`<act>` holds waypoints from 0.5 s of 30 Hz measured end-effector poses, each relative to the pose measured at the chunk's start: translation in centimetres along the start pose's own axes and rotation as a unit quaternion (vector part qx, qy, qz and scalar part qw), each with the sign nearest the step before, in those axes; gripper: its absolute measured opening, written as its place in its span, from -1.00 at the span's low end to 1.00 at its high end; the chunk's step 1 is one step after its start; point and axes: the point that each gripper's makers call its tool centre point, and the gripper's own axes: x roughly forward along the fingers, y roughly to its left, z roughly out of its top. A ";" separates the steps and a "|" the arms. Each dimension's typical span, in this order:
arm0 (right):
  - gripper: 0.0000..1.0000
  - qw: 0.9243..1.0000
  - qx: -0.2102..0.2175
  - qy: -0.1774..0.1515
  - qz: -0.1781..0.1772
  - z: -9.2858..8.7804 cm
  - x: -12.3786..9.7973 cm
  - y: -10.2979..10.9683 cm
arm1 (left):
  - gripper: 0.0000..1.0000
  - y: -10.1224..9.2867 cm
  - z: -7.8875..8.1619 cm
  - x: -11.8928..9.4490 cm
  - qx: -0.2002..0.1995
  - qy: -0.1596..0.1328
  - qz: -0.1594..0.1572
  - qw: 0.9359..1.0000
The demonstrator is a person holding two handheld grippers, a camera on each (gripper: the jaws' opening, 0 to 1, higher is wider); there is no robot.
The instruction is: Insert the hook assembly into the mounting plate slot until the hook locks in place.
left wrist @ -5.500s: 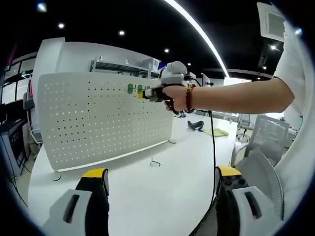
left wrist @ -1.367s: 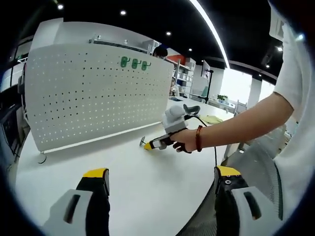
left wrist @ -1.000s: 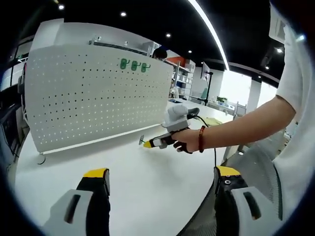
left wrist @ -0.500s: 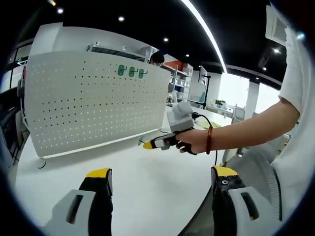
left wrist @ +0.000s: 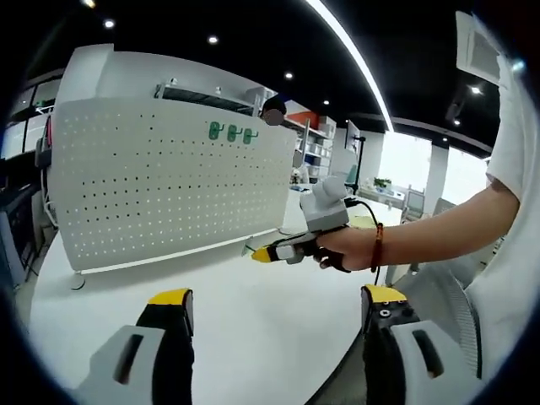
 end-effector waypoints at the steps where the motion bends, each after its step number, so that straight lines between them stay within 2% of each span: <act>1: -0.98 1.000 -0.001 -0.002 0.001 0.2 -0.2 0.2 | 0.68 0.0 0.1 -0.1 0.000 -0.003 0.001 1.000; 5: -0.98 1.000 -0.015 -0.017 0.012 1.1 -1.1 1.5 | 0.67 -0.1 0.1 -0.3 0.003 -0.004 0.000 1.000; 7: -0.98 1.000 -0.022 -0.007 0.018 0.7 -1.3 2.2 | 0.67 -0.1 0.2 -0.4 0.003 -0.003 0.000 1.000; 15: -0.98 0.998 -0.039 -0.012 0.036 0.7 -2.5 4.9 | 0.63 -0.2 0.7 -1.2 0.005 -0.009 0.003 1.000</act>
